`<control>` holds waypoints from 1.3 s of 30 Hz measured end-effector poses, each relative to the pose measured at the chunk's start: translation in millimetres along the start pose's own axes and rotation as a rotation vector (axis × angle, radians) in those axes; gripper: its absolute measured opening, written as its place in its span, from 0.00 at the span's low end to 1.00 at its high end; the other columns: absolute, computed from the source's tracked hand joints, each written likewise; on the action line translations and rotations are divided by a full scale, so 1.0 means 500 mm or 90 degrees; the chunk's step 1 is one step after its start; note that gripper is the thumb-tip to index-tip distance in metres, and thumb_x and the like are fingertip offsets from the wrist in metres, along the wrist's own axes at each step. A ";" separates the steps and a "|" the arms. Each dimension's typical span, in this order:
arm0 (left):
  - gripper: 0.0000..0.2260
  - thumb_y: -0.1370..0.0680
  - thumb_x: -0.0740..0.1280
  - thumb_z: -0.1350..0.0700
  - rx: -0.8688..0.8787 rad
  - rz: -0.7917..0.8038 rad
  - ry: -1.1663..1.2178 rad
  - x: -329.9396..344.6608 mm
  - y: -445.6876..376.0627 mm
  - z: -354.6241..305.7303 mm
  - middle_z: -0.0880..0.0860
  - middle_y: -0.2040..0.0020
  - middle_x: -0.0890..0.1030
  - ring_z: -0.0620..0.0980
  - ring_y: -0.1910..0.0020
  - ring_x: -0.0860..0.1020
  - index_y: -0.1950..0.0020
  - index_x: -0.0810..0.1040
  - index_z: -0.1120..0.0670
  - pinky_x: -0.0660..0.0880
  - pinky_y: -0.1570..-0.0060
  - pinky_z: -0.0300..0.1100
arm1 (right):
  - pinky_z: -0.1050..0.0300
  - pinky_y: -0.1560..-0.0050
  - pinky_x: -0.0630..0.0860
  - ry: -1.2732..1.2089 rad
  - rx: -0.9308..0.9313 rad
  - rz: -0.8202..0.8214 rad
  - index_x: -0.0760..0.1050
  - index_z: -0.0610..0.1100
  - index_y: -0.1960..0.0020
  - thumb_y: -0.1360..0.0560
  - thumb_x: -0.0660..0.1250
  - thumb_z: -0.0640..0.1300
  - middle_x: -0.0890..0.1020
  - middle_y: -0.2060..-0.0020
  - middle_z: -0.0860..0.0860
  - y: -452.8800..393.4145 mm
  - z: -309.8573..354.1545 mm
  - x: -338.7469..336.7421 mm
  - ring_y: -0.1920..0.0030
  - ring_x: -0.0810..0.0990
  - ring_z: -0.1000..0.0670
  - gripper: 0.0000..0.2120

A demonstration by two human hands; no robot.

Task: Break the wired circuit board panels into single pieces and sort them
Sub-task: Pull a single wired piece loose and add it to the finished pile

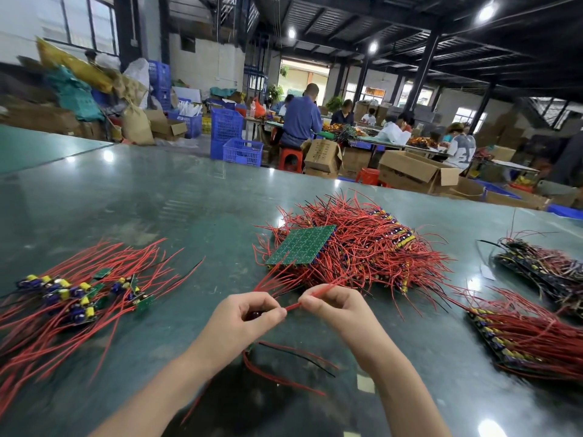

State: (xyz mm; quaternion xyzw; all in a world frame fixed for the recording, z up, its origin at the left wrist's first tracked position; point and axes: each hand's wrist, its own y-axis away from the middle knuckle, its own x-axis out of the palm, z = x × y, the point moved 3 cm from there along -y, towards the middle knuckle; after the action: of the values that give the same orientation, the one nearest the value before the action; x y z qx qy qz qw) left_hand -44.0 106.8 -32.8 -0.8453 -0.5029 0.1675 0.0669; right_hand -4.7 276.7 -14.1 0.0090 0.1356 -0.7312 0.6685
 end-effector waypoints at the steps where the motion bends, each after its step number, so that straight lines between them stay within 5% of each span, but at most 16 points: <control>1: 0.09 0.24 0.69 0.60 0.012 0.000 0.000 0.000 0.000 -0.002 0.44 0.74 0.72 0.38 0.75 0.66 0.65 0.79 0.54 0.62 0.73 0.27 | 0.71 0.58 0.72 -0.004 -0.001 0.008 0.82 0.47 0.60 0.27 0.70 0.41 0.83 0.65 0.56 0.001 0.003 0.001 0.62 0.78 0.62 0.05; 6: 0.07 0.27 0.68 0.53 0.024 0.047 0.026 0.004 0.003 -0.010 0.46 0.74 0.71 0.38 0.75 0.65 0.65 0.78 0.51 0.61 0.73 0.28 | 0.67 0.50 0.74 0.019 -0.011 0.044 0.82 0.49 0.62 0.31 0.68 0.52 0.84 0.63 0.56 0.002 0.004 0.015 0.57 0.81 0.60 0.08; 11: 0.06 0.27 0.66 0.51 0.040 0.075 -0.008 0.011 0.002 -0.007 0.46 0.73 0.72 0.39 0.72 0.67 0.63 0.78 0.50 0.64 0.68 0.31 | 0.70 0.53 0.72 0.045 0.001 0.068 0.80 0.49 0.63 0.24 0.66 0.44 0.83 0.66 0.58 -0.001 -0.005 0.013 0.60 0.78 0.62 0.09; 16: 0.08 0.24 0.68 0.57 0.053 0.009 -0.061 -0.004 -0.002 0.002 0.44 0.71 0.74 0.38 0.71 0.68 0.58 0.80 0.44 0.63 0.67 0.29 | 0.72 0.59 0.72 -0.020 -0.010 -0.074 0.83 0.46 0.63 0.27 0.70 0.40 0.84 0.66 0.56 -0.005 -0.007 -0.005 0.64 0.78 0.63 0.07; 20: 0.03 0.27 0.66 0.51 0.038 0.041 -0.045 0.007 0.002 0.000 0.48 0.73 0.73 0.39 0.73 0.68 0.59 0.79 0.47 0.65 0.69 0.30 | 0.73 0.60 0.71 0.004 -0.002 -0.072 0.82 0.46 0.65 0.27 0.70 0.41 0.82 0.68 0.55 -0.003 -0.009 -0.015 0.65 0.76 0.62 0.09; 26: 0.07 0.23 0.67 0.58 -0.034 0.054 0.013 0.002 0.007 -0.002 0.51 0.69 0.78 0.44 0.75 0.71 0.61 0.79 0.50 0.65 0.76 0.32 | 0.72 0.63 0.69 -0.103 -0.005 -0.169 0.84 0.46 0.65 0.25 0.66 0.44 0.82 0.69 0.54 -0.010 -0.011 -0.032 0.68 0.75 0.62 0.12; 30: 0.08 0.25 0.70 0.58 -0.069 0.141 0.012 0.013 0.005 -0.003 0.49 0.68 0.79 0.41 0.68 0.75 0.64 0.81 0.49 0.71 0.66 0.32 | 0.73 0.63 0.69 -0.113 -0.036 -0.176 0.83 0.44 0.65 0.25 0.65 0.44 0.82 0.70 0.54 -0.005 -0.004 -0.023 0.68 0.75 0.63 0.13; 35: 0.05 0.35 0.76 0.59 -0.216 0.088 0.308 0.008 0.001 0.004 0.53 0.67 0.77 0.44 0.74 0.72 0.64 0.80 0.54 0.68 0.76 0.33 | 0.70 0.65 0.68 -0.085 0.016 -0.135 0.83 0.47 0.52 0.19 0.56 0.47 0.84 0.65 0.52 -0.012 -0.011 -0.005 0.68 0.74 0.61 0.16; 39: 0.09 0.35 0.71 0.57 -0.257 -0.025 0.549 -0.002 -0.004 0.004 0.55 0.67 0.79 0.45 0.76 0.75 0.59 0.76 0.59 0.75 0.78 0.36 | 0.65 0.54 0.74 0.056 -0.012 -0.044 0.79 0.54 0.51 0.24 0.66 0.36 0.83 0.63 0.55 -0.010 -0.011 0.031 0.61 0.78 0.59 0.12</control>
State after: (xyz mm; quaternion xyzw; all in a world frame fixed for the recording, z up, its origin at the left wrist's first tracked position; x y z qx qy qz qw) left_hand -46.9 107.0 -34.0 -0.8241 -0.4677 -0.3011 0.1069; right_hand -12.3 263.3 -21.5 0.0303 0.1721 -0.7516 0.6360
